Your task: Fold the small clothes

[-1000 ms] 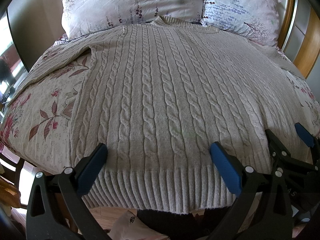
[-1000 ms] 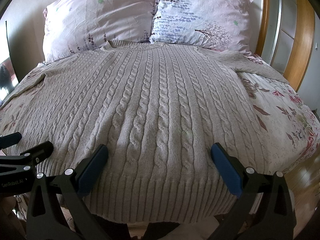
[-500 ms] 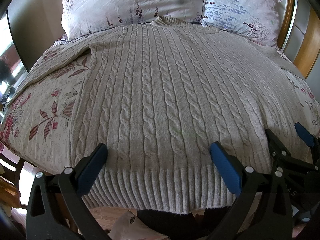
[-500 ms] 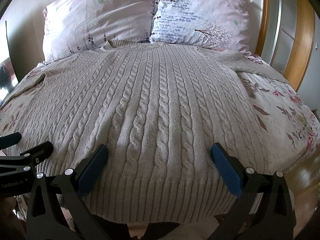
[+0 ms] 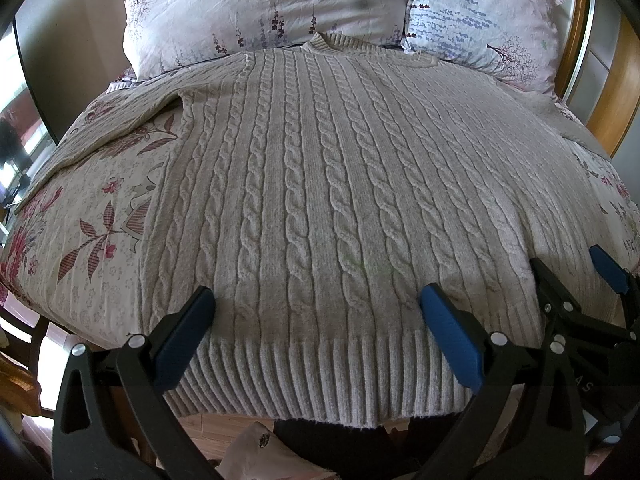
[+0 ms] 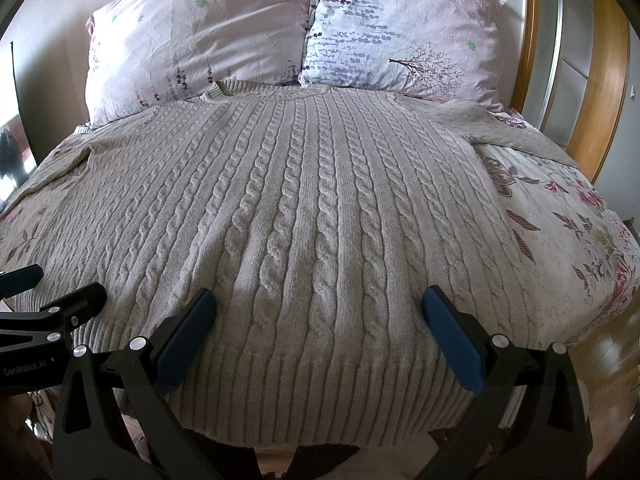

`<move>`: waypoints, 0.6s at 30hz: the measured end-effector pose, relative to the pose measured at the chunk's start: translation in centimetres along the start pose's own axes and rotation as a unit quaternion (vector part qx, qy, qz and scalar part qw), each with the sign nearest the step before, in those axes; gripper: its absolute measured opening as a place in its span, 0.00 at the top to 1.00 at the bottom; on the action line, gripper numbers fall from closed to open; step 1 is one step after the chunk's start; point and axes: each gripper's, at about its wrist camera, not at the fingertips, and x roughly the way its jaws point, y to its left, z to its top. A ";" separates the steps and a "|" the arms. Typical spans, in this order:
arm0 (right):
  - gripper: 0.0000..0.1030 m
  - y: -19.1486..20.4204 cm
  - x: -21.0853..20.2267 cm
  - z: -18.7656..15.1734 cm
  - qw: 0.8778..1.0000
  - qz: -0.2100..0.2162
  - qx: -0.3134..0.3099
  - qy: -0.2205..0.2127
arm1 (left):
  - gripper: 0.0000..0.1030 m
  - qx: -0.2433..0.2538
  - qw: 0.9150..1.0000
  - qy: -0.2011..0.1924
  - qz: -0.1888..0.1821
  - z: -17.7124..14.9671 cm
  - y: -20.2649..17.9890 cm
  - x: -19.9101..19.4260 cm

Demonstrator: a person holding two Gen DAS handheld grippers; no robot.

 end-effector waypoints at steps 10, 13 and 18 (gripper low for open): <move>0.01 0.0 0.0 0.0 1.000 0.000 0.000 0.000 | 0.02 0.000 1.000 0.000 0.000 0.0 0.0 0.0; 0.01 0.1 -0.1 0.1 1.000 0.001 -0.001 0.001 | 0.02 0.000 1.000 0.000 0.000 0.0 0.0 0.0; 0.01 0.1 0.0 0.0 1.000 0.002 -0.002 0.002 | 0.02 0.000 1.000 0.000 0.000 0.0 0.0 0.0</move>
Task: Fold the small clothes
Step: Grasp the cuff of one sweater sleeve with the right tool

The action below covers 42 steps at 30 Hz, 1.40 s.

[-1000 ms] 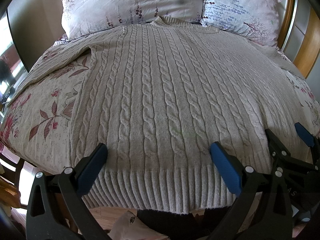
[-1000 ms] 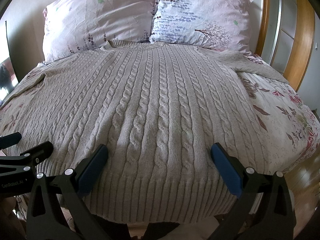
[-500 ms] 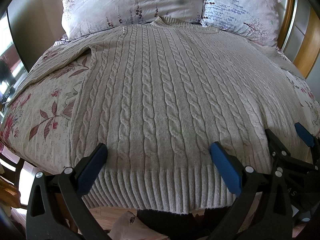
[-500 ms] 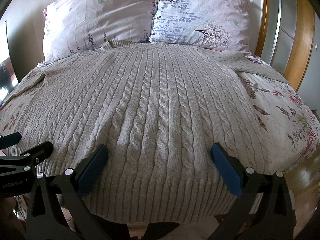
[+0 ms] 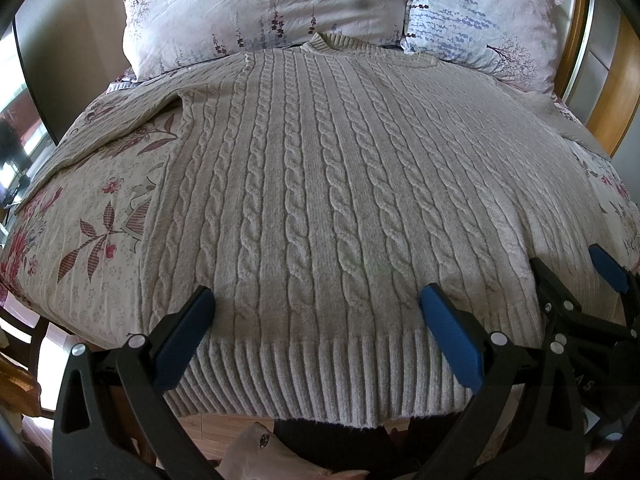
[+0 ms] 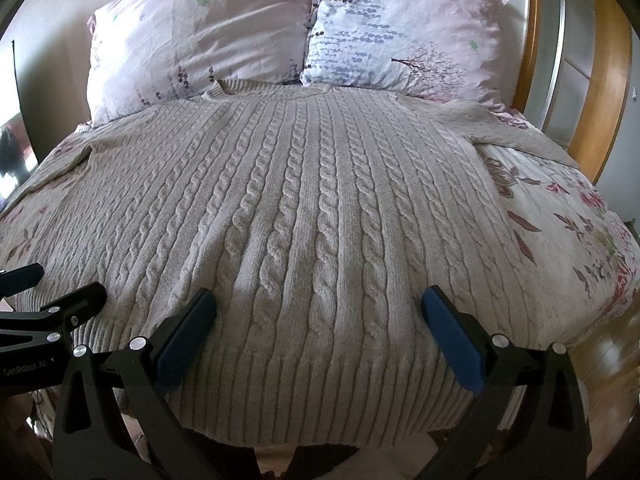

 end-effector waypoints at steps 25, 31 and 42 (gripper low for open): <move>0.01 -7.8 0.1 5.3 0.995 0.079 0.040 -0.045 | 0.02 0.028 0.999 -0.033 -0.007 4.2 0.5 0.5; 0.04 -17.3 1.9 10.3 0.980 0.077 0.179 -0.035 | 0.02 0.018 0.995 -0.074 -0.068 8.3 1.6 0.6; 0.40 -31.7 9.8 13.6 0.917 0.025 0.397 0.024 | 0.02 0.011 0.990 -0.120 -0.073 14.8 2.0 2.3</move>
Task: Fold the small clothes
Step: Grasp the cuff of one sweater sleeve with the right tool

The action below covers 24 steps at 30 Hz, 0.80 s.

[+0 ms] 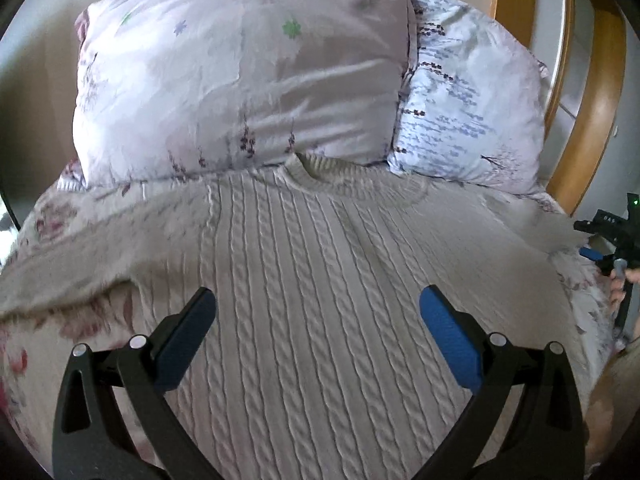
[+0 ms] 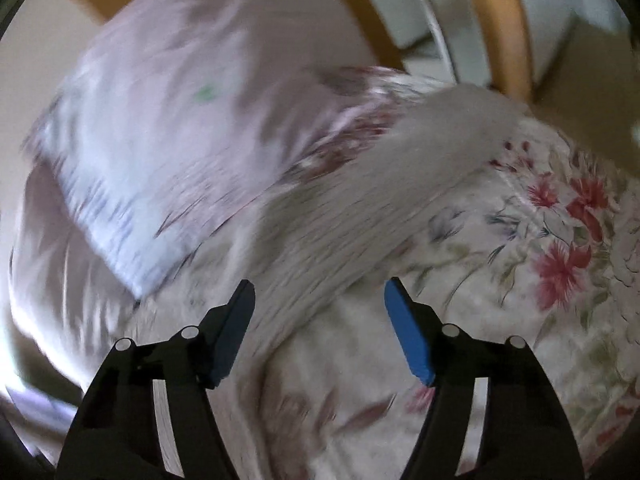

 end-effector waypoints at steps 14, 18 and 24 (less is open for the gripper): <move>0.64 -3.6 2.4 2.5 0.995 -0.030 0.093 -0.017 | 0.02 -0.023 0.999 0.030 -0.019 0.9 0.5 3.8; 0.75 -3.6 2.7 2.8 0.996 -0.040 0.081 -0.026 | 0.02 -0.051 0.996 0.049 -0.045 0.9 1.2 4.6; 0.90 -3.2 3.2 2.9 0.996 -0.053 0.052 -0.040 | 0.02 -0.060 0.995 0.052 -0.057 0.7 1.5 4.9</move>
